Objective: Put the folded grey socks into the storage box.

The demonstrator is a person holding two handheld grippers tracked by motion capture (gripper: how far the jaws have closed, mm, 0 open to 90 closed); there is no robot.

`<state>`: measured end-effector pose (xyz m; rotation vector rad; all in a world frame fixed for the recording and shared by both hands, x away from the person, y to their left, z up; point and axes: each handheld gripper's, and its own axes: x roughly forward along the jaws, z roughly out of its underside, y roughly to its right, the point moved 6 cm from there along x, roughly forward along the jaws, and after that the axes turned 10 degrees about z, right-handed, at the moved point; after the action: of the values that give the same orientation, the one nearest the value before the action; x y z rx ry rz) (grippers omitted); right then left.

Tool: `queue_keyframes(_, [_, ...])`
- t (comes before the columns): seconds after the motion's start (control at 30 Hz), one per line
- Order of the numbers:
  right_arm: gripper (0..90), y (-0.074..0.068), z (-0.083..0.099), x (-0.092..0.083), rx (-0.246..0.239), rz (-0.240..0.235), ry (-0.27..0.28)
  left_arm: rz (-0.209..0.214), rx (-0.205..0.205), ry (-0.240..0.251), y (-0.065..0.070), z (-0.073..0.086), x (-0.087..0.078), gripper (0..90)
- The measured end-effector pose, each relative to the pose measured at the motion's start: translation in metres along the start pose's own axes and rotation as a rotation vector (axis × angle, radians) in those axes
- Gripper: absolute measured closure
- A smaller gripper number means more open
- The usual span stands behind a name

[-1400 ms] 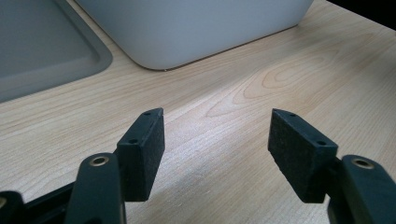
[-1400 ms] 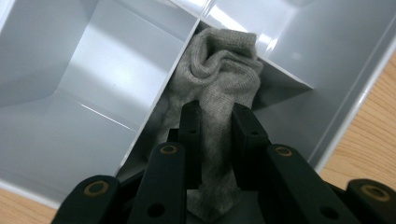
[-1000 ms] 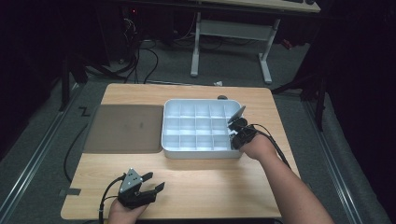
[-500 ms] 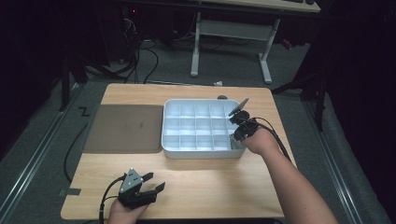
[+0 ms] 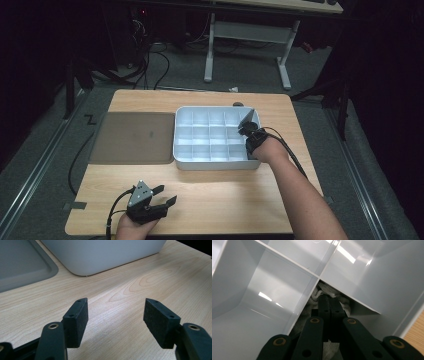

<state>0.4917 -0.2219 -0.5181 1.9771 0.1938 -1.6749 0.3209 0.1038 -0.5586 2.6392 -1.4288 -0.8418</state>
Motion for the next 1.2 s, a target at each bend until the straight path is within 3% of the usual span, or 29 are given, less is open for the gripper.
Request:
queue_keyframes(0.1, [89.4, 0.0, 0.002, -0.008, 0.021, -0.002, 0.016, 0.002, 0.003, -0.001, 0.0, 0.0, 0.001, 37.4])
queue_keyframes(0.2, [89.2, 0.003, 0.006, -0.02, 0.008, -0.01, 0.053, 0.005, 0.005, -0.006, 0.001, 0.0, 0.001, 37.4])
queue_keyframes(0.4, [88.9, 0.006, 0.026, -0.032, 0.03, -0.017, 0.038, 0.003, 0.003, 0.002, 0.001, -0.001, 0.0, 37.4])
queue_keyframes(0.53, [87.6, 0.003, 0.037, -0.022, 0.037, -0.029, -0.01, 0.001, 0.001, 0.003, 0.001, -0.001, 0.0, 37.4])
queue_keyframes(0.7, [90.0, 0.001, 0.038, -0.011, 0.048, -0.04, -0.021, -0.001, -0.001, -0.001, 0.001, 0.0, 0.001, 37.3])
queue_keyframes(0.8, [90.0, -0.002, 0.036, -0.002, 0.027, -0.035, -0.031, -0.002, -0.002, -0.001, 0.0, 0.0, 0.001, 37.3])
queue_keyframes(0.97, [89.9, -0.001, 0.036, -0.003, 0.028, -0.035, -0.034, -0.003, -0.001, -0.001, 0.001, 0.0, 0.001, 37.4])
queue_keyframes(1.03, [88.0, 0.0, 0.036, -0.007, 0.027, -0.036, -0.026, -0.001, -0.001, -0.002, 0.001, 0.0, 0.001, 37.4])
queue_keyframes(1.1, [86.1, 0.001, 0.034, -0.019, 0.06, -0.051, 0.011, -0.001, 0.0, -0.003, 0.001, 0.0, 0.001, 37.4])
queue_keyframes(1.2, [82.6, 0.006, 0.031, -0.032, 0.069, -0.052, 0.077, 0.0, 0.002, -0.003, 0.0, 0.0, 0.001, 37.4])
